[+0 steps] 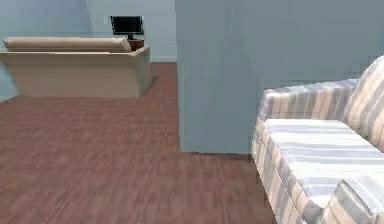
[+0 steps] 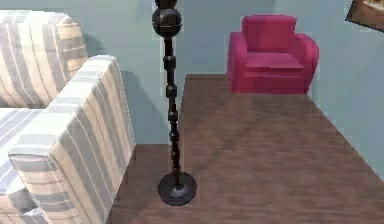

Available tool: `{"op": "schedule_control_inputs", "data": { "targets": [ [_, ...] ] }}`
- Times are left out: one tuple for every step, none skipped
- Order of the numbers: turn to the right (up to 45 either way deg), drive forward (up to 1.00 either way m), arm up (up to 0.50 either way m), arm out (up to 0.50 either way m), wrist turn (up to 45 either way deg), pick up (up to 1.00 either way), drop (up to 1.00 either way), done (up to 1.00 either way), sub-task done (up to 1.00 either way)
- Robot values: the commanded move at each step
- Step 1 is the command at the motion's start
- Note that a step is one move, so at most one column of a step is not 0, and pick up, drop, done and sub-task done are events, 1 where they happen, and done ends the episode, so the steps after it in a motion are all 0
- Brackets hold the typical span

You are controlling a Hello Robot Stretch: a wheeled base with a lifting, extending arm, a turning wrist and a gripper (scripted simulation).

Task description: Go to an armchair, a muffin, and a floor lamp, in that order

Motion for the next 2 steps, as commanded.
{"op": "schedule_control_inputs", "data": {
  "targets": [
    [-21.0, 0.0, 0.0, 0.0, 0.0, 0.0, 0.0, 0.0, 0.0],
    [0.0, 1.0, 0.0, 0.0, 0.0, 0.0, 0.0, 0.0, 0.0]
  ]
}}
